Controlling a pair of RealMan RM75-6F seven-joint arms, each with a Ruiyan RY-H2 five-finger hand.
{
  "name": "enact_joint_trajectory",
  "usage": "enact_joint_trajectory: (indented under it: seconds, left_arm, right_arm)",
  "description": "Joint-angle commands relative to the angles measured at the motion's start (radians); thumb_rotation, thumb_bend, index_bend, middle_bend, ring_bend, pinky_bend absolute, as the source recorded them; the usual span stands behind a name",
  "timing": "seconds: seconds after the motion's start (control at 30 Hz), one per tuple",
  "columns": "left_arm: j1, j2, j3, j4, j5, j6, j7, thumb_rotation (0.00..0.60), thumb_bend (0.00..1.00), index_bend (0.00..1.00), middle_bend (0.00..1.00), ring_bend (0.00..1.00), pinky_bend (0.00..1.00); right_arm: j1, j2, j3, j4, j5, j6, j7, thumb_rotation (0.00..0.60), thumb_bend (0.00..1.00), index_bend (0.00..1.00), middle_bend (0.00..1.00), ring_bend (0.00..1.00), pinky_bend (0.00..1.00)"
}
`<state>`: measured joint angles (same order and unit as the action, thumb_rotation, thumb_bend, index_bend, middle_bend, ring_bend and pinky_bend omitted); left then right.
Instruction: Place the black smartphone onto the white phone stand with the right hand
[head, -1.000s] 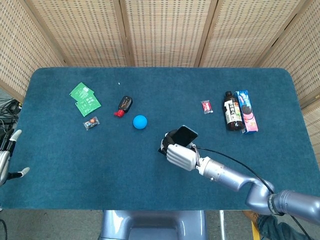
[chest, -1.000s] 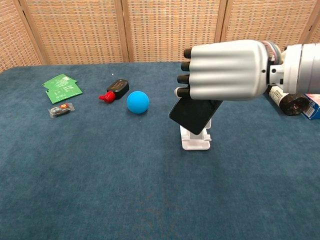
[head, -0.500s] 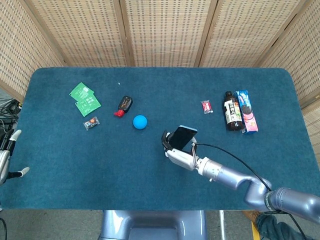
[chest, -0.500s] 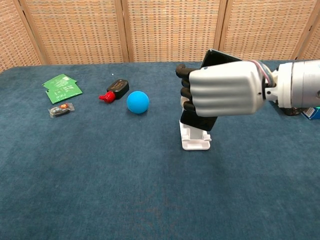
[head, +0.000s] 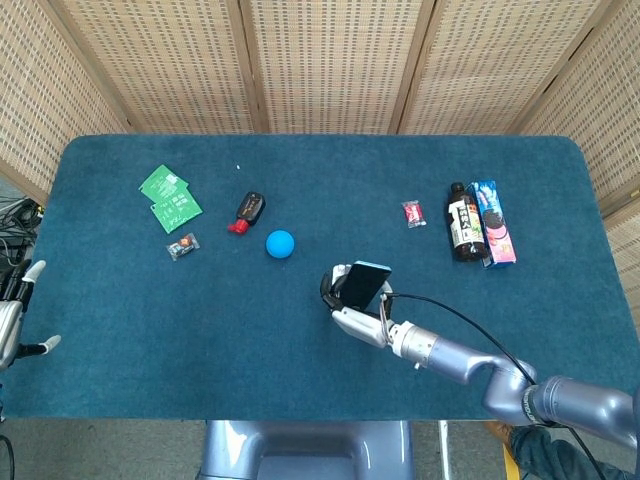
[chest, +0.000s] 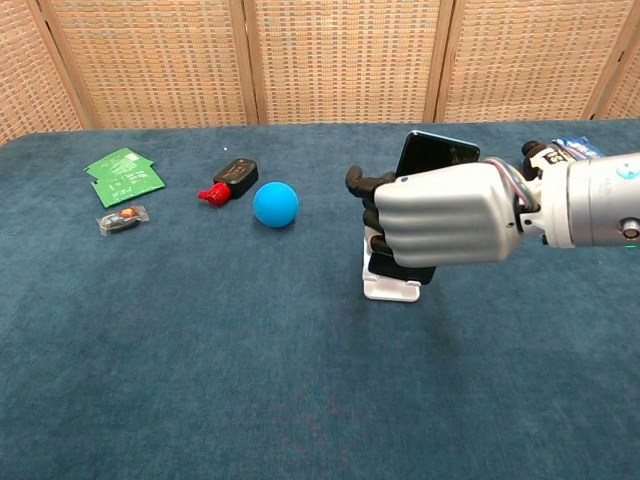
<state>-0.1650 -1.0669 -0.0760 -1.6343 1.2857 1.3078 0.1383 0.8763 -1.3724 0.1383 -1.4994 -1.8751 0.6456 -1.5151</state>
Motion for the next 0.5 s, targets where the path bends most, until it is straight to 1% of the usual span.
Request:
enact_joint_trajectory:
  seconds: [0.03,0.1,0.13,0.2,0.27,0.33,0.4,0.5]
  left_arm:
    - [-0.001,0.001,0.0,0.0,-0.001,-0.001,-0.002,0.6,0.0,0.0,0.0,0.0,0.0]
    - [0.0,0.002,0.0,0.001,-0.001,-0.001,-0.005,0.6,0.0,0.0,0.0,0.0,0.0]
    - [-0.001,0.003,-0.001,0.001,-0.001,-0.001,-0.006,0.6,0.0,0.0,0.0,0.0,0.0]
    - [0.0,0.003,-0.001,0.001,-0.001,-0.001,-0.008,0.6,0.0,0.0,0.0,0.0,0.0]
    - [0.0,0.003,0.0,0.003,-0.001,-0.001,-0.009,0.6,0.0,0.0,0.0,0.0,0.0]
    - [0.0,0.003,0.001,0.003,0.0,-0.002,-0.011,0.6,0.0,0.0,0.0,0.0,0.0]
    - [0.0,0.003,0.001,0.004,0.001,-0.002,-0.012,0.6,0.0,0.0,0.0,0.0,0.0]
    - [0.0,0.005,0.002,0.004,0.004,0.0,-0.016,0.6,0.0,0.0,0.0,0.0,0.0]
  right_arm:
    - [0.001,-0.003,0.003,0.001,0.007,-0.008,-0.013,0.6,0.38,0.6,0.57,0.54,0.28]
    - [-0.001,-0.006,0.006,0.002,0.016,-0.011,-0.02,0.6,0.38,0.58,0.54,0.51,0.26]
    - [-0.002,-0.006,0.007,0.002,0.02,-0.013,-0.023,0.6,0.38,0.55,0.49,0.46,0.23]
    - [-0.005,-0.005,0.009,0.001,0.028,-0.016,-0.03,0.6,0.38,0.42,0.36,0.33,0.15]
    - [-0.006,-0.005,0.012,-0.002,0.036,-0.016,-0.034,0.6,0.37,0.23,0.18,0.16,0.06]
    - [-0.011,-0.006,0.014,-0.004,0.042,-0.011,-0.038,0.6,0.37,0.15,0.11,0.09,0.02]
    - [-0.014,-0.007,0.014,-0.007,0.045,-0.005,-0.042,0.6,0.36,0.11,0.07,0.06,0.0]
    - [-0.019,-0.007,0.012,-0.011,0.051,0.003,-0.047,0.6,0.36,0.09,0.05,0.05,0.0]
